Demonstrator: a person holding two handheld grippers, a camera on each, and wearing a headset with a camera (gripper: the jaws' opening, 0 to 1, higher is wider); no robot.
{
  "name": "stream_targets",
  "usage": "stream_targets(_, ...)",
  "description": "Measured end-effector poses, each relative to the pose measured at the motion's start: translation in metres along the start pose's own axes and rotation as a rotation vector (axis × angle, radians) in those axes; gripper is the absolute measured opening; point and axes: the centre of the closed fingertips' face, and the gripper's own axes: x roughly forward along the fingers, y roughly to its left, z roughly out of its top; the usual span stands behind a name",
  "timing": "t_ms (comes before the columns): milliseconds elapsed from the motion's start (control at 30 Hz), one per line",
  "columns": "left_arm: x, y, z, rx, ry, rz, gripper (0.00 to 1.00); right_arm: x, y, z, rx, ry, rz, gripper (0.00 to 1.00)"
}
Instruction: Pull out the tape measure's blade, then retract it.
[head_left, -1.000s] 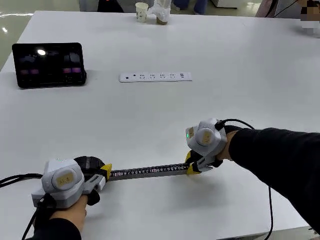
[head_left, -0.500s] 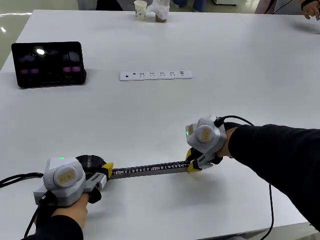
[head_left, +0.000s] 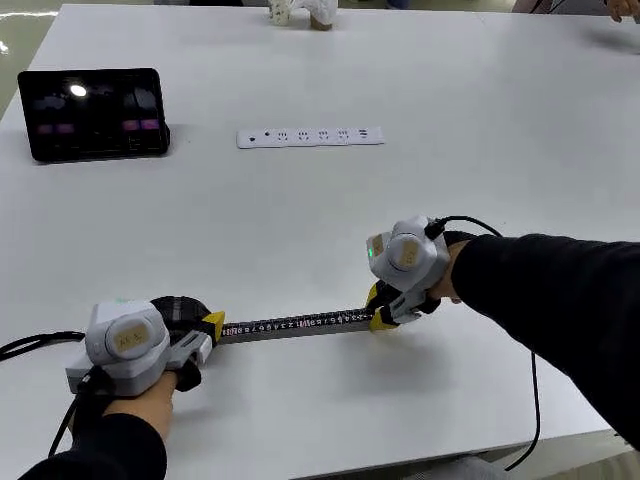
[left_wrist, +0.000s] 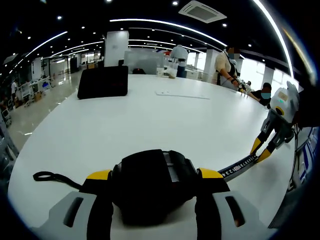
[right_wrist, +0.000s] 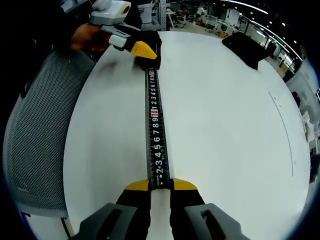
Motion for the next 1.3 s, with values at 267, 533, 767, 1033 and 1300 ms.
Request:
stream_targets(267,0.0008,-0.0002,0.0001,0.003,0.003,-0.002,0.61,-0.0010,-0.0002,0.0009,0.017,0.004,-0.001,0.11)
stream_targets(533,0.0011,0.0000,-0.0004,0.005,0.008,-0.001,0.61,-0.0012,-0.0001,0.0022,0.026,0.000,-0.010,0.11)
stream_targets(767,0.0009,-0.0002,-0.0007,0.004,0.012,-0.002,0.61,-0.0011,-0.0002,0.0040,0.034,0.001,-0.013,0.11)
stream_targets(1033,0.0011,0.0001,-0.0008,0.005,0.017,-0.002,0.61,-0.0004,-0.0008,0.0060,0.026,0.008,-0.008,0.11)
stream_targets(1300,0.0019,0.0002,-0.0003,0.007,0.019,-0.004,0.61,0.0010,-0.0006,0.0079,0.030,0.013,-0.009,0.11)
